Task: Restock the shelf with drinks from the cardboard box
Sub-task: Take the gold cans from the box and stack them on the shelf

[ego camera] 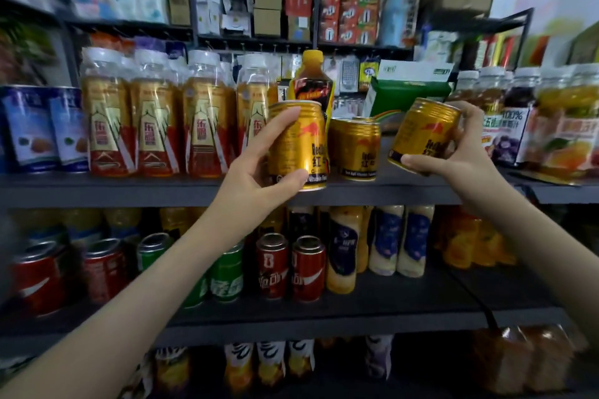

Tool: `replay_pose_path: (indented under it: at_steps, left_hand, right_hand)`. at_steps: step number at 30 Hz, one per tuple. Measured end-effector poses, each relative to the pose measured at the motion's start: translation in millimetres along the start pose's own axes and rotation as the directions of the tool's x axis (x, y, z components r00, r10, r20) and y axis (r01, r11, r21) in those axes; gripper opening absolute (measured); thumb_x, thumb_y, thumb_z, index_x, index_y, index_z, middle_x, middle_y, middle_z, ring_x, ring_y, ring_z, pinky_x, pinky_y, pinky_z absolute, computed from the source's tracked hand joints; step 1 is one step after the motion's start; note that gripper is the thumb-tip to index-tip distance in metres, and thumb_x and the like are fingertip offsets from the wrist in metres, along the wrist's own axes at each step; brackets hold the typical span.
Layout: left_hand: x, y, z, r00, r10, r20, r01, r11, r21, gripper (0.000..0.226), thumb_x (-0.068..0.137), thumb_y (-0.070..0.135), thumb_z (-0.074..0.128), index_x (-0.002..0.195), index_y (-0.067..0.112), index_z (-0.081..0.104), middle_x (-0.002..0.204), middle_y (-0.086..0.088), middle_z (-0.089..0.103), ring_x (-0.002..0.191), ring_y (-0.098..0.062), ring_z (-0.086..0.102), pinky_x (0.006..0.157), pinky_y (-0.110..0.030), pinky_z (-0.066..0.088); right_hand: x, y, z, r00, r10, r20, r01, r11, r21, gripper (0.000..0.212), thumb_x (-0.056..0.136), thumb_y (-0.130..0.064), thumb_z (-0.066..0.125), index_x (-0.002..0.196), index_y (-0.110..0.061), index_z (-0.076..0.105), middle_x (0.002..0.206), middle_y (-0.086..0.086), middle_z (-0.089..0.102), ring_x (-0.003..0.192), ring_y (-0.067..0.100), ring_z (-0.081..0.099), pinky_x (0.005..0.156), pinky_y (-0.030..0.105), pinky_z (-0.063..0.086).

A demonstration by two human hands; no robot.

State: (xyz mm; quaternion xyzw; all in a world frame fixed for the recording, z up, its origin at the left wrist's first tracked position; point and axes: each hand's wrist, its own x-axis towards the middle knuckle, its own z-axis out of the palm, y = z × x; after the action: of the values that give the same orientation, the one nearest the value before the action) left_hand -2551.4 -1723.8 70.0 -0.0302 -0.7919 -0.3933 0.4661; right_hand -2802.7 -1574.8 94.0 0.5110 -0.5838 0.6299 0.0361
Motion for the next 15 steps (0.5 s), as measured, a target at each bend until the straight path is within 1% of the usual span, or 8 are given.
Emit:
replay_pose_path:
  at_steps: [2,3,5,7,9,11,14,15]
  left_hand:
    - [9.0,-2.1,9.1,1.000,0.017,-0.007,-0.017,1.000,-0.013,0.064,0.087,0.012,0.065,0.132,0.051,0.041,0.135,0.034,0.042,0.125,-0.002,0.046,0.100,-0.025,0.046]
    - [12.8,-2.8,14.0,1.000,0.019,-0.003,-0.019,1.000,-0.020,0.065,0.088,0.010,0.065,0.132,0.051,0.041,0.134,0.033,0.043,0.124,-0.002,0.047,0.099,-0.024,0.046]
    - [18.9,-4.5,23.1,1.000,0.020,0.007,-0.020,1.000,-0.017,0.065,0.088,0.006,0.064,0.131,0.050,0.041,0.130,0.037,0.044,0.121,-0.001,0.050,0.095,-0.020,0.047]
    - [24.0,-5.4,31.4,1.000,0.026,0.007,-0.026,1.000,-0.011,0.066,0.088,0.004,0.063,0.130,0.049,0.040,0.127,0.041,0.044,0.120,0.000,0.050,0.093,-0.019,0.046]
    - [28.2,-7.6,39.1,0.999,0.037,-0.009,-0.038,0.999,-0.006,0.066,0.088,0.003,0.063,0.130,0.048,0.040,0.127,0.042,0.044,0.121,0.000,0.050,0.093,-0.018,0.046]
    - [32.7,-9.6,46.8,0.998,0.050,-0.035,-0.050,0.999,-0.005,0.066,0.088,0.004,0.063,0.131,0.050,0.041,0.130,0.038,0.044,0.123,-0.002,0.049,0.093,-0.019,0.046]
    - [41.4,-11.1,60.7,0.993,0.058,-0.102,-0.060,0.998,-0.014,0.065,0.085,0.009,0.064,0.128,0.055,0.046,0.134,0.028,0.046,0.122,-0.006,0.051,0.091,-0.020,0.047]
    - [45.1,-11.9,66.4,0.990,0.061,-0.127,-0.063,0.998,-0.017,0.065,0.084,0.010,0.063,0.127,0.055,0.046,0.134,0.027,0.047,0.121,-0.007,0.052,0.090,-0.020,0.048]
  right_hand:
    - [15.9,12.3,-8.7,1.000,0.013,0.001,-0.013,1.000,-0.020,0.085,0.062,-0.018,0.081,0.125,-0.030,0.026,0.120,-0.010,0.048,0.110,0.007,0.056,0.081,0.034,0.058]
    - [23.0,18.7,-12.6,1.000,0.016,0.004,-0.016,0.999,-0.029,0.086,0.063,-0.016,0.082,0.126,-0.029,0.026,0.120,-0.009,0.047,0.111,0.009,0.055,0.084,0.039,0.058]
    - [37.3,34.4,-20.3,0.999,0.045,-0.005,-0.045,0.998,-0.053,0.089,0.066,-0.011,0.084,0.130,-0.028,0.025,0.126,0.000,0.046,0.114,0.018,0.054,0.092,0.048,0.052]
    - [52.2,49.2,-27.2,0.996,0.085,-0.004,-0.085,0.991,-0.101,0.092,0.066,-0.010,0.085,0.133,-0.028,0.024,0.131,0.007,0.044,0.117,0.023,0.051,0.097,0.050,0.048]
    - [66.2,61.6,-32.3,0.991,0.132,0.025,-0.126,0.980,-0.153,0.093,0.064,-0.012,0.087,0.131,-0.029,0.024,0.130,0.009,0.044,0.116,0.027,0.051,0.098,0.052,0.047]
    - [78.0,70.5,-34.8,0.980,0.180,0.080,-0.162,0.968,-0.194,0.092,0.064,-0.012,0.087,0.128,-0.029,0.024,0.125,0.009,0.045,0.112,0.028,0.052,0.093,0.049,0.050]
    - [96.8,82.5,-35.2,0.964,0.201,0.174,-0.149,0.951,-0.271,0.088,0.063,-0.011,0.087,0.125,-0.024,0.025,0.108,0.003,0.048,0.099,0.022,0.056,0.079,0.035,0.051]
    - [104.2,87.0,-35.0,0.958,0.199,0.206,-0.137,0.950,-0.279,0.088,0.063,-0.011,0.088,0.124,-0.023,0.025,0.106,0.001,0.049,0.096,0.020,0.056,0.076,0.031,0.050]
